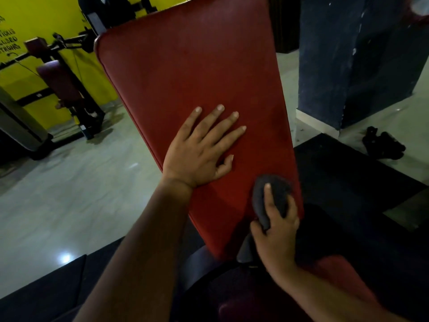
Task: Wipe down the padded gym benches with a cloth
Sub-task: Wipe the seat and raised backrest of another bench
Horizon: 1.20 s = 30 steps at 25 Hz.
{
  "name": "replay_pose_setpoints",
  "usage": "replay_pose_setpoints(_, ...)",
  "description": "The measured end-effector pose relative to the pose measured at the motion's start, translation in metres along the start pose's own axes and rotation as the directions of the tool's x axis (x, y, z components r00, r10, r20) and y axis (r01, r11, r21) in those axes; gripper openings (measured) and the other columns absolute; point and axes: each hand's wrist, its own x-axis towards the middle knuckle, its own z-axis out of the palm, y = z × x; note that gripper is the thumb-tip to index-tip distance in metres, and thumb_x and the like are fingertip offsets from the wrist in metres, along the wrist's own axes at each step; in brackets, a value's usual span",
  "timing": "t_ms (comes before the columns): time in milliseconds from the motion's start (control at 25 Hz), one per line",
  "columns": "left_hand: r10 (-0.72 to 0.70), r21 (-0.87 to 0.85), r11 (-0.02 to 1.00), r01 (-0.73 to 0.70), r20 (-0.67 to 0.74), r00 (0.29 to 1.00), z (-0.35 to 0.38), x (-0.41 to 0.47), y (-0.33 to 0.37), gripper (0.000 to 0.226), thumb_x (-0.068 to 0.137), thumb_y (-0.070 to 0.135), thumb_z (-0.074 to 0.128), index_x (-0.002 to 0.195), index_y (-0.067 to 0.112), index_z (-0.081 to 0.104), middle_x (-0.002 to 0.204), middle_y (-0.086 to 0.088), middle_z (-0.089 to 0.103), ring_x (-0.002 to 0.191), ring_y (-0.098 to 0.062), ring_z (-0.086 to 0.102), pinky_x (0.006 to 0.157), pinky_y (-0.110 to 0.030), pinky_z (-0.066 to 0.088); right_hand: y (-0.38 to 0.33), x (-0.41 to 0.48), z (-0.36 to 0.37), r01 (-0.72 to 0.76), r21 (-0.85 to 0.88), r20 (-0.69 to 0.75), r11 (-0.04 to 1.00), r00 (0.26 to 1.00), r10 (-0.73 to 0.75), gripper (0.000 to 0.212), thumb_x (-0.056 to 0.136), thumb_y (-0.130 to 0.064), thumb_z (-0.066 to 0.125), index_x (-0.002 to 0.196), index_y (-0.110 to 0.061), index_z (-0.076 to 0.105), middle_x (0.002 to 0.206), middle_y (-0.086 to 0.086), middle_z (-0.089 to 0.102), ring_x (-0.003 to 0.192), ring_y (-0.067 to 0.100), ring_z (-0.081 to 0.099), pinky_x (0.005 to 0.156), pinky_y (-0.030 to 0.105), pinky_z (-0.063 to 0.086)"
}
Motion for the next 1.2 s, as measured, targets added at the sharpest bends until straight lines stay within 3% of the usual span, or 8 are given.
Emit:
replay_pose_setpoints(240,-0.008,-0.005,1.0,0.007,-0.024,1.0,0.001,0.0,-0.001,0.054,0.089,0.044,0.055,0.139,0.023,0.057,0.145,-0.003,0.053,0.135,-0.027,0.047,0.112,-0.051,0.034,-0.039,-0.049,0.039,0.47,-0.2,0.38,0.86,0.846,-0.374,0.096,0.055,-0.039,0.083,0.138,-0.055,0.037,0.139,0.0,0.041,0.09,0.032,0.057,0.064,0.041,0.052)
replay_pose_setpoints(400,-0.003,0.027,1.0,0.003,-0.009,1.0,0.001,0.0,-0.001,0.054,0.089,0.045,0.054,0.139,0.024,0.057,0.145,-0.002,0.053,0.135,-0.027,0.048,0.112,-0.05,0.033,-0.023,-0.045,0.036,0.735,-0.276,0.524,0.62,0.655,-0.544,0.086,0.059,-0.046,0.081,0.135,-0.054,0.041,0.14,-0.007,0.043,0.094,0.033,0.061,0.064,0.047,0.054)
replay_pose_setpoints(520,0.0,0.032,0.999,0.001,-0.025,1.0,0.0,0.0,-0.001,0.054,0.088,0.044,0.055,0.138,0.023,0.058,0.144,-0.003,0.053,0.134,-0.027,0.049,0.111,-0.05,0.034,0.014,-0.024,0.021,0.876,-0.343,0.546,0.339,0.48,-0.687,0.07,0.073,-0.03,0.065,0.136,-0.048,0.043,0.14,-0.005,0.042,0.099,0.037,0.053,0.064,0.048,0.053)
replay_pose_setpoints(600,-0.001,0.034,0.999,0.002,-0.029,1.0,0.0,0.0,-0.002,0.055,0.087,0.044,0.056,0.138,0.023,0.058,0.144,-0.003,0.054,0.134,-0.027,0.049,0.111,-0.05,0.034,0.039,-0.007,0.003,0.886,-0.406,0.548,0.223,0.432,-0.716,0.068,0.076,-0.024,0.056,0.139,-0.045,0.039,0.14,-0.002,0.042,0.1,0.039,0.046,0.063,0.049,0.052)
replay_pose_setpoints(760,-0.009,0.008,1.0,0.01,-0.024,1.0,-0.001,0.001,0.001,0.055,0.087,0.044,0.056,0.138,0.023,0.058,0.144,-0.003,0.054,0.134,-0.027,0.049,0.111,-0.05,0.033,0.07,0.036,-0.044,0.78,-0.58,0.444,0.235,0.544,-0.712,0.081,0.071,-0.021,0.073,0.142,-0.045,0.041,0.141,0.005,0.044,0.097,0.042,0.05,0.066,0.047,0.046)
replay_pose_setpoints(920,0.001,0.045,0.999,-0.001,-0.013,1.0,0.001,0.0,-0.002,0.055,0.088,0.045,0.053,0.14,0.024,0.056,0.143,-0.001,0.054,0.135,-0.027,0.048,0.112,-0.05,0.032,0.09,0.052,-0.073,0.578,-0.653,0.307,0.489,0.793,-0.526,0.092,0.061,-0.021,0.085,0.14,-0.042,0.041,0.14,0.012,0.045,0.096,0.046,0.049,0.063,0.049,0.05)
replay_pose_setpoints(1120,0.003,0.053,0.999,-0.002,-0.026,1.0,0.001,-0.001,0.0,0.055,0.088,0.045,0.054,0.138,0.024,0.058,0.141,-0.001,0.057,0.134,-0.027,0.049,0.11,-0.05,0.034,0.098,0.047,-0.081,0.623,-0.586,0.342,0.518,0.77,-0.539,0.091,0.061,-0.019,0.084,0.139,-0.038,0.042,0.139,0.014,0.04,0.095,0.046,0.049,0.066,0.052,0.053)
replay_pose_setpoints(1200,0.003,0.044,0.999,-0.002,-0.029,1.0,0.001,-0.001,-0.001,0.055,0.088,0.045,0.054,0.138,0.024,0.058,0.141,-0.001,0.057,0.133,-0.027,0.05,0.11,-0.051,0.034,0.098,0.057,-0.082,0.474,-0.603,0.225,0.642,0.873,-0.434,0.092,0.064,-0.02,0.084,0.142,-0.038,0.039,0.142,0.017,0.037,0.1,0.048,0.05,0.075,0.052,0.052)
